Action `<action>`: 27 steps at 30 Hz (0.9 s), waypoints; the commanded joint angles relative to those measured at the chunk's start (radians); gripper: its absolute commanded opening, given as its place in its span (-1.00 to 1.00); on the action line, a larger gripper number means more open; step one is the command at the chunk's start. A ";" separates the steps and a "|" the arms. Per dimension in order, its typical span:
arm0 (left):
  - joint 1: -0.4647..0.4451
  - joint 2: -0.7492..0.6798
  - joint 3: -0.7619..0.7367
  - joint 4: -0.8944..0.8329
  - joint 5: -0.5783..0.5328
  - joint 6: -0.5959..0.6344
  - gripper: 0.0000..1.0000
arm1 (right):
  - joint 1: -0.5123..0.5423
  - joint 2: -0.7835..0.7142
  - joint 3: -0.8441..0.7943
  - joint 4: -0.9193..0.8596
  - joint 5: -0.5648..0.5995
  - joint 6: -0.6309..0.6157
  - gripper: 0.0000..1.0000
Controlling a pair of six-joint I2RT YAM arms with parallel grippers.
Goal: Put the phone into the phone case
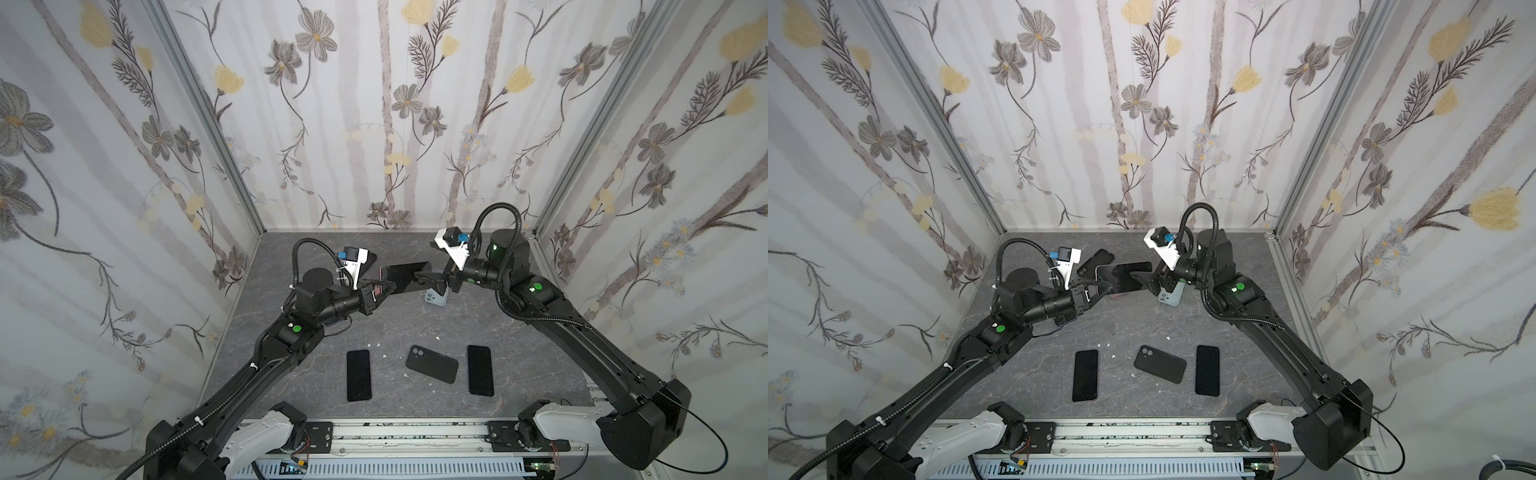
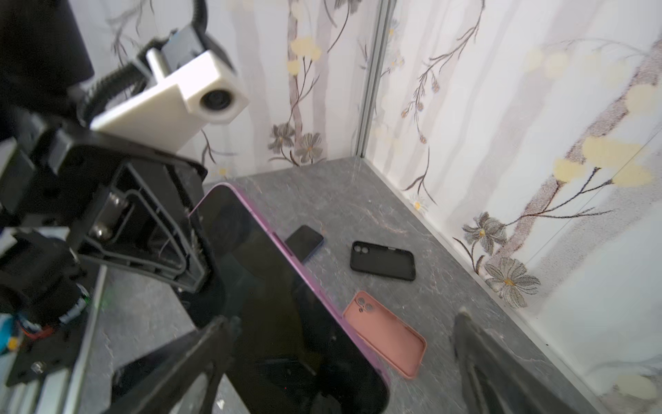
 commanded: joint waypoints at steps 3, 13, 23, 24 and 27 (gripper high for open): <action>0.002 -0.108 -0.081 0.350 -0.038 -0.016 -1.00 | -0.061 0.050 0.114 0.102 -0.255 0.395 0.66; 0.002 -0.181 -0.114 0.548 -0.009 -0.036 -1.00 | -0.070 0.093 0.160 0.198 -0.469 0.561 0.45; 0.002 -0.165 -0.110 0.570 0.012 -0.067 -1.00 | -0.044 0.071 0.146 0.222 -0.574 0.609 -0.09; 0.003 -0.163 -0.118 0.583 0.008 -0.078 -1.00 | -0.045 0.065 0.142 0.217 -0.568 0.607 -0.14; 0.000 -0.156 -0.135 0.613 -0.002 -0.106 -1.00 | -0.045 0.050 0.137 0.212 -0.582 0.604 -0.22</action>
